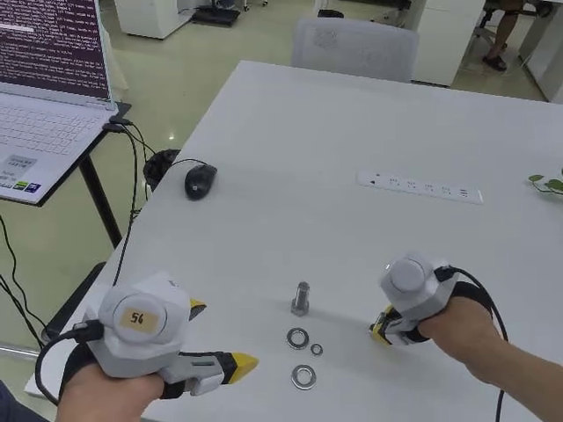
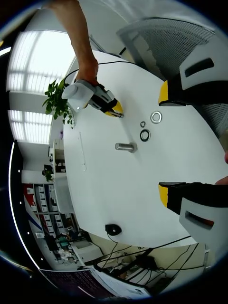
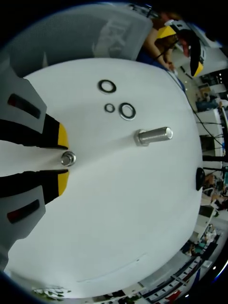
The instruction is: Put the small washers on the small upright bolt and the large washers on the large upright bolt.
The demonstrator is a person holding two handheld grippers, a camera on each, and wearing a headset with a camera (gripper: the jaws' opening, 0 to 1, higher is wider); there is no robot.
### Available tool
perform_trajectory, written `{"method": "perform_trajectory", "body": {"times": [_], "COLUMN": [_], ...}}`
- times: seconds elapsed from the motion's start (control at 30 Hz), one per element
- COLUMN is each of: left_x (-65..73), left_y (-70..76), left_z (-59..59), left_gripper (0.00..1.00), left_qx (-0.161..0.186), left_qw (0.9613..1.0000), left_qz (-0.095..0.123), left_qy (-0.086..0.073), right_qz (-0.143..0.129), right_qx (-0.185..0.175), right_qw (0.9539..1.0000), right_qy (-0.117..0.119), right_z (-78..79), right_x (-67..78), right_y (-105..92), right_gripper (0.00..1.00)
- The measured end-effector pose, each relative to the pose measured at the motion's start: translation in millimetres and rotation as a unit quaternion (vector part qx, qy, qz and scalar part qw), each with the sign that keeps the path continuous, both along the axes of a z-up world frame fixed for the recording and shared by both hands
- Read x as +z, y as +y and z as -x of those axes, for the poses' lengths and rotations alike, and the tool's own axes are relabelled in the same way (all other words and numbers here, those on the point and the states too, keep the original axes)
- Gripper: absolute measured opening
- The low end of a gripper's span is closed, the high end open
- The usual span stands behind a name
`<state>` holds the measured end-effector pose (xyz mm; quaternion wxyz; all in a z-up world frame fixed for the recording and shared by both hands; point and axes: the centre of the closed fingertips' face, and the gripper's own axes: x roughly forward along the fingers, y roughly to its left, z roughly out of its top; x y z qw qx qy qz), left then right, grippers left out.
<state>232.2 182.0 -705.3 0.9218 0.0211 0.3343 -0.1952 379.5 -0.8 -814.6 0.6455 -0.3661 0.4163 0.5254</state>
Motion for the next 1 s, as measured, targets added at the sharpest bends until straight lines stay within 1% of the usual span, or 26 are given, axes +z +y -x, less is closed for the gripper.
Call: {"method": "perform_trajectory", "body": {"times": [0.07,0.17,0.2,0.27,0.3,0.33,0.4,0.43,0.47,0.57,0.67,0.7,0.77,0.83,0.9,0.93,1.0], "left_x": [-0.8,-1.1,-1.2,-2.2,-2.6,-2.6,-2.5,-2.8,-3.2,-3.3,-2.8,-1.7,-2.0,-1.3,-1.5,-1.4,-1.0], "left_y": [0.6,0.9,0.9,0.8,0.7,0.5,-0.4,-0.6,-1.5,-3.9,-5.2,-5.8,-5.1,-4.1,-2.3,-1.0,0.9], "left_z": [0.7,1.3,1.4,1.5,1.3,1.3,1.2,1.1,0.9,-0.2,-1.1,-1.1,-1.2,-0.6,0.0,0.9,1.9], "left_gripper": [0.64,0.64,0.64,0.64,0.64,0.64,0.64,0.64,0.64,0.64,0.64,0.64,0.64,0.64,0.64,0.64,0.64], "left_qx": [0.001,0.003,0.003,0.004,0.004,0.004,0.005,0.005,0.004,0.001,-0.001,-0.001,-0.001,0.0,0.001,0.002,0.005], "left_qw": [1.0,1.0,1.0,1.0,1.0,1.0,1.0,1.0,1.0,1.0,1.0,1.0,1.0,1.0,1.0,1.0,1.0], "left_qz": [0.0,0.001,0.001,0.002,0.002,0.002,0.003,0.004,0.004,0.004,0.003,0.004,0.003,0.003,0.002,0.001,0.002], "left_qy": [0.001,0.001,0.001,0.001,0.001,0.001,0.001,0.001,0.001,0.001,0.0,0.0,0.0,0.0,0.0,0.0,0.0], "right_qz": [0.001,-0.001,0.0,0.003,0.002,-0.001,0.002,-0.004,-0.002,-0.01,-0.02,-0.023,-0.027,-0.034,-0.039,-0.043,-0.05], "right_qx": [-0.008,-0.03,-0.032,-0.038,-0.045,-0.048,-0.042,-0.04,-0.024,0.005,0.047,0.062,0.083,0.097,0.103,0.111,0.121], "right_qw": [1.0,0.9995,0.9994,0.9991,0.9987,0.9984,0.9987,0.9989,0.9993,0.9996,0.9981,0.9973,0.9958,0.9943,0.9935,0.9924,0.9909], "right_qy": [0.002,0.011,0.012,0.017,0.026,0.029,0.03,0.022,0.029,0.028,0.033,0.03,0.027,0.029,0.029,0.03,0.03], "right_z": [-0.6,4.0,5.1,10.8,16.0,19.6,29.4,30.7,38.2,49.6,62.8,66.6,70.6,71.7,72.1,72.4,72.0], "right_x": [-1.1,-3.1,-3.6,-7.0,-7.6,-7.6,-10.1,-9.7,-10.7,-10.1,-9.9,-9.8,-9.4,-9.4,-9.6,-9.9,-10.7], "right_y": [-7.1,-20.8,-22.7,-31.5,-35.3,-36.9,-40.6,-38.7,-36.7,-25.9,-8.4,-0.1,13.9,28.6,39.4,47.6,57.0], "right_gripper": [0.2,0.2,0.2,0.19,0.18,0.17,0.17,0.17,0.17,0.17,0.17,0.17,0.17,0.17,0.17,0.17,0.18]}}
